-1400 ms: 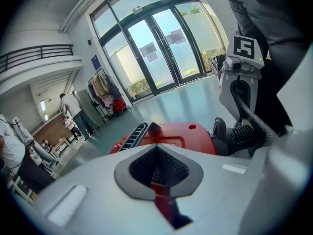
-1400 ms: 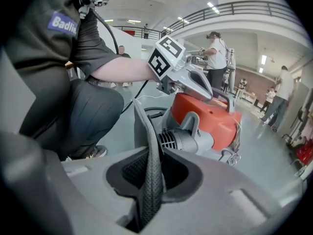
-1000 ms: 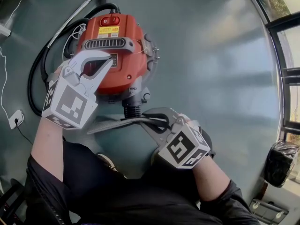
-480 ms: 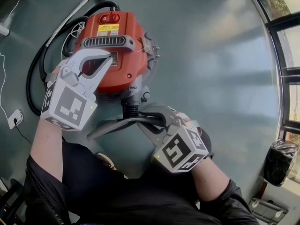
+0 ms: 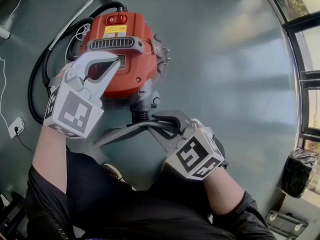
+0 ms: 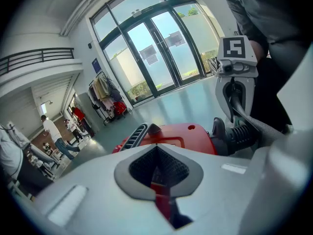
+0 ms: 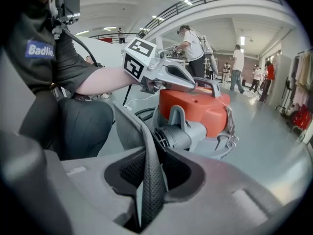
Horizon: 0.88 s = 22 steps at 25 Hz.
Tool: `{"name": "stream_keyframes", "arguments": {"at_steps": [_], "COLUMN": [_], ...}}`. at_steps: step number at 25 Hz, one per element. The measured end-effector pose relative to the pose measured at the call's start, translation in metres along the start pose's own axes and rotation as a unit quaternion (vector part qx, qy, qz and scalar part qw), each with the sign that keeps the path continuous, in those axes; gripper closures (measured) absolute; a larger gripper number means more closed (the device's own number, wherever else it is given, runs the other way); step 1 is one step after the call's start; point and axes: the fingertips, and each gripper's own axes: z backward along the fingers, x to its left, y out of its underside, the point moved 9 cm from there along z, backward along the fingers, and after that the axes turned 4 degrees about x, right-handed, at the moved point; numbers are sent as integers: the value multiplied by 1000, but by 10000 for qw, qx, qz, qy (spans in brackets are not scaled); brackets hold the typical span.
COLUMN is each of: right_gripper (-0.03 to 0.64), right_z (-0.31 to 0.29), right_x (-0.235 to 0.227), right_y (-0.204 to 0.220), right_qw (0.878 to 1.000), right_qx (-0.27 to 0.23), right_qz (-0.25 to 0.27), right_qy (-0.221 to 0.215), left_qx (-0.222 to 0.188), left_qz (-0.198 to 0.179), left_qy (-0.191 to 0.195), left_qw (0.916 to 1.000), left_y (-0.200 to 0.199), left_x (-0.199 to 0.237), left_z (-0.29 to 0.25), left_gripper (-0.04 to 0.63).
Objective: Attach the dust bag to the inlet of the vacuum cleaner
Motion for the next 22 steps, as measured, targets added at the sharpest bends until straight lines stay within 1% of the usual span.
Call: {"name": "stream_keyframes", "arguments": {"at_steps": [3,9,11,17,22], "right_gripper": [541,538,532,528,526], "right_z": [-3,-4,-3,-3,-3], "right_x": [3,-7,-10,-4,-5], "right_y": [-8,7,13,3,2], "right_qw": [10000,9968,9959,9989,9985], "right_qx": [30,-210,-212,-195,-238], "right_qz": [20,-755,-866,-413,-467], "right_qy": [61,-172,-153,119,157], "left_qx": [2,-30,-42,-38,-19], "left_qz": [0,-3,-8,8,-21], "left_qy": [-47,-82,-86,-114,-163], "left_qw": [10000,10000,10000,9999,9999], "left_y": [-1,-1,-1,-1,-1], "left_x": [1,1,1,0,1], "left_z": [0,0,0,1,1], "left_gripper": [581,581,581,581,581]}}
